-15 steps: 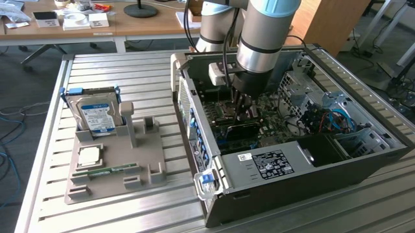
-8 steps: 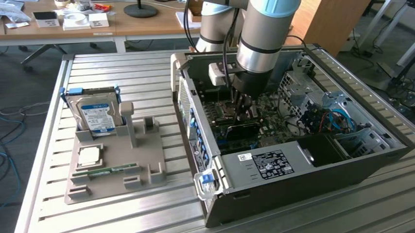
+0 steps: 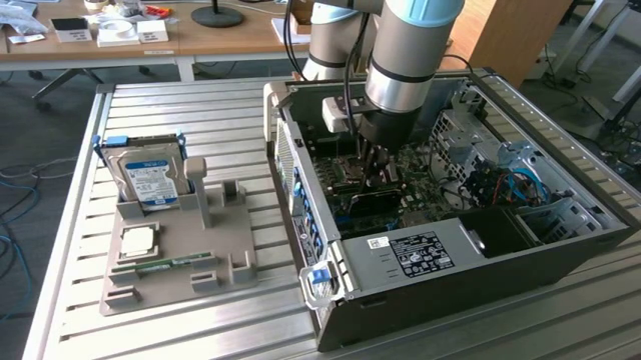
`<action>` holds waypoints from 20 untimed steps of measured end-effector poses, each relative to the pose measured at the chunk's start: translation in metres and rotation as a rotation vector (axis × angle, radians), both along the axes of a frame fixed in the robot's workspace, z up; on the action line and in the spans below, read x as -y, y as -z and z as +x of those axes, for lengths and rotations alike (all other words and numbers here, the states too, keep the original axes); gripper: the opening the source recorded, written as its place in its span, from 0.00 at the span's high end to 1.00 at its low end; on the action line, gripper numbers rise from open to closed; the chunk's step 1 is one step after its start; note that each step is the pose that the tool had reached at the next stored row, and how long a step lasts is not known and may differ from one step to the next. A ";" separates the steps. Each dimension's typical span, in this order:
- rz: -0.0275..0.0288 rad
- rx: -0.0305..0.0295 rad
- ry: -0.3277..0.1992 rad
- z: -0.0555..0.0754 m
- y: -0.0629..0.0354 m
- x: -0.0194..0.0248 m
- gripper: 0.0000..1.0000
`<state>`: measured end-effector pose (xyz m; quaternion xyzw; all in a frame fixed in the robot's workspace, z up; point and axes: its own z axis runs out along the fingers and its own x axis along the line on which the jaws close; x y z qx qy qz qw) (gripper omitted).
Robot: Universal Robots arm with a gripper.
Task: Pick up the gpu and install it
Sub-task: 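Press down on the gpu until it lock into place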
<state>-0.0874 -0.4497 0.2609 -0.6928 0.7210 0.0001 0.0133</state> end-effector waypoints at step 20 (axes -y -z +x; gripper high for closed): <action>0.0019 0.0005 0.000 0.000 -0.0010 0.0001 0.89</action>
